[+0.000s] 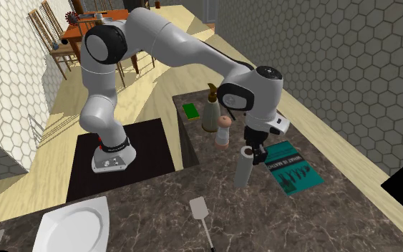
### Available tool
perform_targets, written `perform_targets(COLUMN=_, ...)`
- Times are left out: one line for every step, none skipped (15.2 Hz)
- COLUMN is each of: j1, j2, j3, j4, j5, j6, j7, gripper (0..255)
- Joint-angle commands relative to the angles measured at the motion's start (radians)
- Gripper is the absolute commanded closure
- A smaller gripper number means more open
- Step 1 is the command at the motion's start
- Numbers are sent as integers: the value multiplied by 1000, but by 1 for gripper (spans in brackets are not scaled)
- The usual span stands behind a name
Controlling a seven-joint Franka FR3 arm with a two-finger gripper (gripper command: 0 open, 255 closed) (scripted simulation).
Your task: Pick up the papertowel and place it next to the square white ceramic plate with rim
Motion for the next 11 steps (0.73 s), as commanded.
perform_targets(j1=0, j2=-4, j3=-2, j4=6, j5=-4, j6=-11, j7=1, gripper=255)
perform_targets(j1=0, j2=-9, j3=-3, j4=14, j5=-6, j6=-23, j7=3, gripper=255)
perform_targets(j1=1, j2=-13, j3=-4, j4=22, j5=-9, j6=-35, j7=4, gripper=255)
perform_targets(j1=1, j2=-17, j3=-5, j4=30, j5=-11, j6=-47, j7=6, gripper=255)
perform_targets(j1=2, j2=-21, j3=-6, j4=39, j5=-14, j6=-59, j7=7, gripper=255)
perform_targets(j1=2, j2=-25, j3=-7, j4=48, j5=-16, j6=-71, j7=8, gripper=255)
perform_targets(j1=2, j2=-28, j3=-7, j4=57, j5=-18, j6=-83, j7=9, gripper=255)
perform_targets(j1=2, j2=-32, j3=-8, j4=66, j5=-20, j6=-96, j7=10, gripper=255)
perform_targets(j1=3, j2=-35, j3=-9, j4=75, j5=-21, j6=-108, j7=11, gripper=255)
perform_targets(j1=3, j2=-38, j3=-10, j4=85, j5=-23, j6=-120, j7=12, gripper=255)
perform_targets(j1=3, j2=-41, j3=-10, j4=95, j5=-25, j6=-133, j7=13, gripper=255)
